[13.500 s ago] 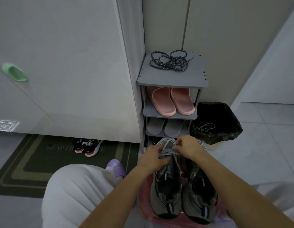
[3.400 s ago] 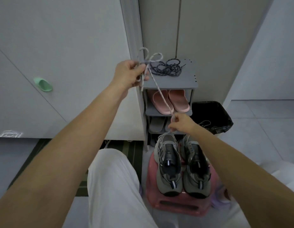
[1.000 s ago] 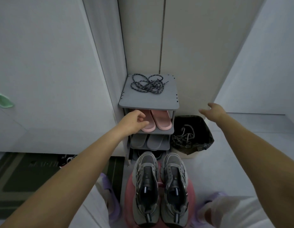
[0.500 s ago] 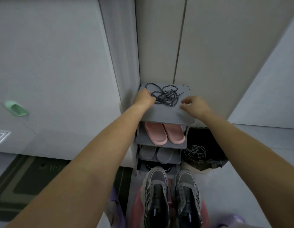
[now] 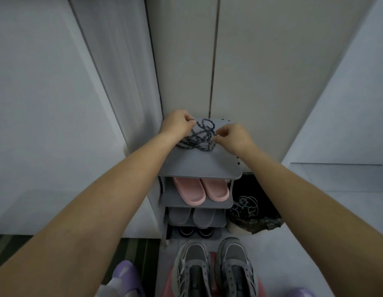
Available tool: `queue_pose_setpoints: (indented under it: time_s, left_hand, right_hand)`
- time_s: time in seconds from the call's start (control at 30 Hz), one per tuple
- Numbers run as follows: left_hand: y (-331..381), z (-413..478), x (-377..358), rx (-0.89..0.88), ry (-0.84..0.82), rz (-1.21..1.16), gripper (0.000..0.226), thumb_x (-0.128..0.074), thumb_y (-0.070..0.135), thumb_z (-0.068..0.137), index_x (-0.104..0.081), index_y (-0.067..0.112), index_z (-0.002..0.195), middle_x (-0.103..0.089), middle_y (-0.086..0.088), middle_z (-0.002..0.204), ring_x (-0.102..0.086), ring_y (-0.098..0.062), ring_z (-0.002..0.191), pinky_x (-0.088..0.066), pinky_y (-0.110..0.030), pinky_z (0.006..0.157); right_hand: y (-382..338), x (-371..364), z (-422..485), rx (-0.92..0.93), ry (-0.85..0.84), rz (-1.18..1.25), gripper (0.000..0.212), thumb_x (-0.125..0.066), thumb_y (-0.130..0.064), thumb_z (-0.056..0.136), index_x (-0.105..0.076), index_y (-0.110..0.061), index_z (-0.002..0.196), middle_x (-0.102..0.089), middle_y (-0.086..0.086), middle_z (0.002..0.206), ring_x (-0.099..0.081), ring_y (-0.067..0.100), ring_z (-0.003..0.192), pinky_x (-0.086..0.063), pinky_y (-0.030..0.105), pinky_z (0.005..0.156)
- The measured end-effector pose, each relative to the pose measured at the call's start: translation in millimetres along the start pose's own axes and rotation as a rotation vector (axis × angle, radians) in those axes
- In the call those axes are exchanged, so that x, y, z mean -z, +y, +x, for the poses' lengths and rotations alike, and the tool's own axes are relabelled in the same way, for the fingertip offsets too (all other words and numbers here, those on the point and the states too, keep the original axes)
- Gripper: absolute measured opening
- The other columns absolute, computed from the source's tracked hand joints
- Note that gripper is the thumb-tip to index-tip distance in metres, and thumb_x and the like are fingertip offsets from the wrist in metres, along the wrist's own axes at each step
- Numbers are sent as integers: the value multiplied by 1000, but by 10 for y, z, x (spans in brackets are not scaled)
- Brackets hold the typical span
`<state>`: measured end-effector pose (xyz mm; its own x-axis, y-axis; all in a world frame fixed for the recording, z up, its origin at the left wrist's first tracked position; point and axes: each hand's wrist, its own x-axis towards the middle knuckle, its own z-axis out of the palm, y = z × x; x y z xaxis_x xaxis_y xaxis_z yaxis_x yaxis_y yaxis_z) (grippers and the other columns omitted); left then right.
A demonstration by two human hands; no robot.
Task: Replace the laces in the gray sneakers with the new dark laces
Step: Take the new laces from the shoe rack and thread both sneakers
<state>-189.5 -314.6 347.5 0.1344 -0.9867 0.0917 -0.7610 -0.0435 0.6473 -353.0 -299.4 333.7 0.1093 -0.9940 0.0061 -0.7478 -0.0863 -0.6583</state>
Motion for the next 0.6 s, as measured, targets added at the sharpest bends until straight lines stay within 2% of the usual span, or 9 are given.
queue_pose_setpoints:
  time_s: [0.07,0.13,0.2,0.23,0.3,0.37,0.47,0.53,0.6]
  left_hand:
    - [199,-81,200,-98,-20,18,19,-58,25,93,-68,14,104,-63,3,93,-59,-14,88,-48,-29,83]
    - [347,-159,400,-151,-41,0,13,-58,24,93,-66,17,100,-64,6,84,-61,-11,74,-51,-26,69]
    - [446,-248,581,-162,-6,-18,7,-56,24,94,-61,19,92,-63,8,74,-60,-8,58,-48,-23,54]
    - [476,-282,659,-155,38,-38,8,-53,23,95,-58,19,90,-62,8,72,-60,-8,54,-48,-23,52]
    - [491,-319,788,-102,140,-127,12,-48,22,96,-55,16,88,-63,5,72,-61,-8,53,-50,-26,54]
    - [515,-373,915,-34,207,-287,14,-44,19,98,-53,13,89,-63,2,73,-63,-10,56,-53,-29,58]
    - [592,-483,1108,-34,262,-498,25,-39,16,100,-50,13,78,-60,0,74,-62,-9,61,-53,-26,57]
    - [634,-545,1199,-57,277,-554,28,-39,14,100,-49,15,73,-58,1,74,-60,-10,63,-51,-21,54]
    - [638,-595,1214,-75,232,-469,14,-46,15,96,-49,14,82,-55,1,73,-60,-17,70,-52,-25,59]
  right_hand:
    - [-207,79,27,15,-8,101,48,-66,-21,87,-51,-12,132,-58,7,116,-57,23,105,-44,29,86]
    - [-430,152,19,33,-56,244,44,-66,-19,87,-53,-16,128,-53,3,106,-58,19,94,-49,26,76]
    - [-557,180,0,34,-87,273,7,-63,-17,89,-61,-12,94,-58,3,88,-61,17,79,-49,22,61]
    - [-566,178,1,41,-79,245,13,-60,-17,90,-57,-12,79,-59,4,80,-61,17,76,-50,24,59]
    - [-498,159,-7,9,-77,168,25,-57,-14,91,-51,-12,68,-61,9,76,-61,21,77,-55,36,72]
    - [-381,145,-49,-35,-69,110,21,-56,-11,91,-55,-4,72,-62,16,81,-59,24,78,-55,44,84]
    - [-234,195,-77,-110,-22,124,15,-55,-10,92,-59,-1,81,-67,22,90,-62,24,80,-54,46,87]
    - [-282,303,-95,-116,25,252,15,-56,-9,92,-63,4,93,-68,19,89,-63,21,74,-58,35,79]
    - [-463,445,-136,-59,55,443,17,-56,-7,92,-63,5,101,-65,10,84,-61,11,67,-55,17,65]
